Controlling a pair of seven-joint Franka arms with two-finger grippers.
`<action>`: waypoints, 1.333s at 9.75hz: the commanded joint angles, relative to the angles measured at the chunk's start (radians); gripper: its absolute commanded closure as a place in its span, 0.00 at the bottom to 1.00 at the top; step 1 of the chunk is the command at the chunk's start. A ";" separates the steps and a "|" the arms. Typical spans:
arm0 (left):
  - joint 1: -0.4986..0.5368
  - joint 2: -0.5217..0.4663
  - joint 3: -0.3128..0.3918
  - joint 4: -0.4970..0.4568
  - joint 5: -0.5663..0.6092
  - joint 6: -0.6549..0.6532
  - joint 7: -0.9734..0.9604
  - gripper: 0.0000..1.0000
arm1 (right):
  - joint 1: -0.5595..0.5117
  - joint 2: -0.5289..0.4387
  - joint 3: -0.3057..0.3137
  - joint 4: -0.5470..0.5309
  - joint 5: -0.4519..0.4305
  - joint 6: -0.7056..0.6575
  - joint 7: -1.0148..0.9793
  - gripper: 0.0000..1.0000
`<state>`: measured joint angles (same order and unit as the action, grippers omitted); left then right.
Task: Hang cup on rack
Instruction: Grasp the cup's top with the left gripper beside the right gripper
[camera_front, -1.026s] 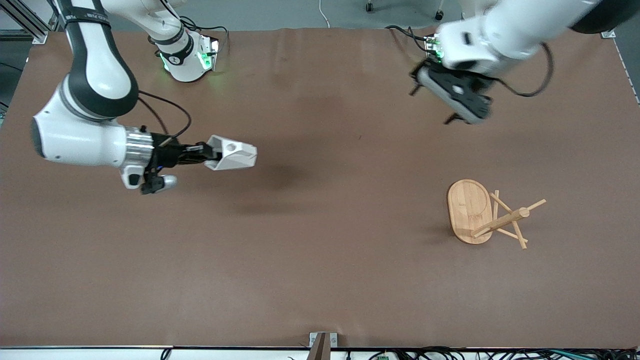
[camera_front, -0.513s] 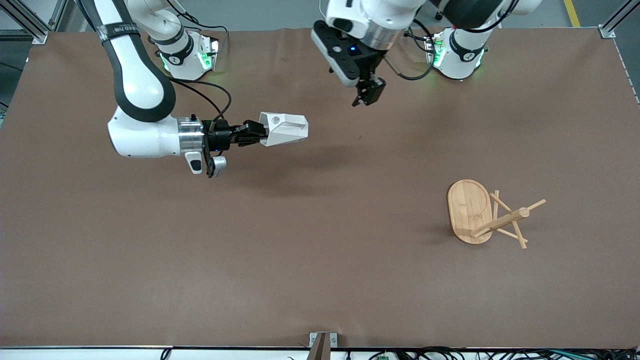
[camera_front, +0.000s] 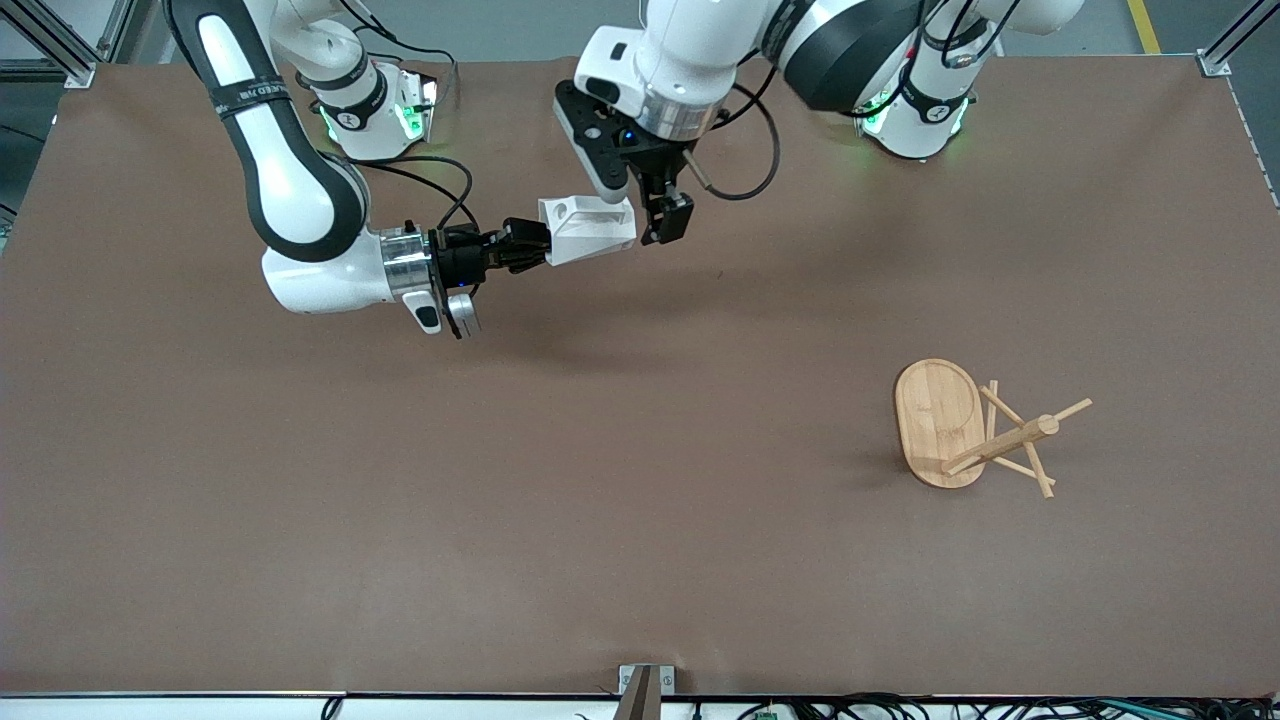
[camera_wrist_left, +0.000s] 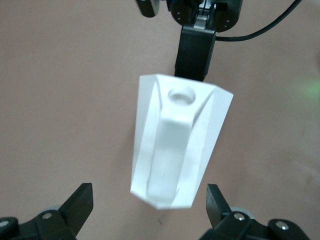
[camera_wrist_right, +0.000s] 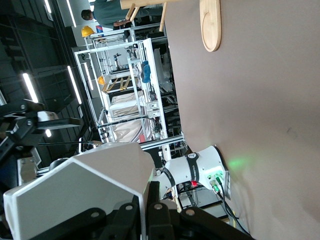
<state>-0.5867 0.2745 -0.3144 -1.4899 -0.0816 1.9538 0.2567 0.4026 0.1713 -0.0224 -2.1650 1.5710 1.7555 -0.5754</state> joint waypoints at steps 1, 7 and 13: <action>-0.013 0.028 0.003 0.011 0.029 -0.001 0.065 0.00 | 0.018 -0.010 -0.007 -0.015 0.044 -0.005 -0.024 1.00; -0.012 0.037 -0.009 0.002 -0.015 -0.045 0.170 0.00 | 0.030 -0.010 -0.007 -0.015 0.052 -0.001 -0.041 1.00; 0.004 0.051 -0.009 0.004 -0.053 -0.082 0.246 0.00 | 0.035 -0.010 -0.007 -0.015 0.053 0.002 -0.043 1.00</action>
<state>-0.5857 0.2932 -0.3239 -1.4843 -0.1200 1.8839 0.4808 0.4233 0.1714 -0.0224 -2.1650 1.5901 1.7557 -0.5966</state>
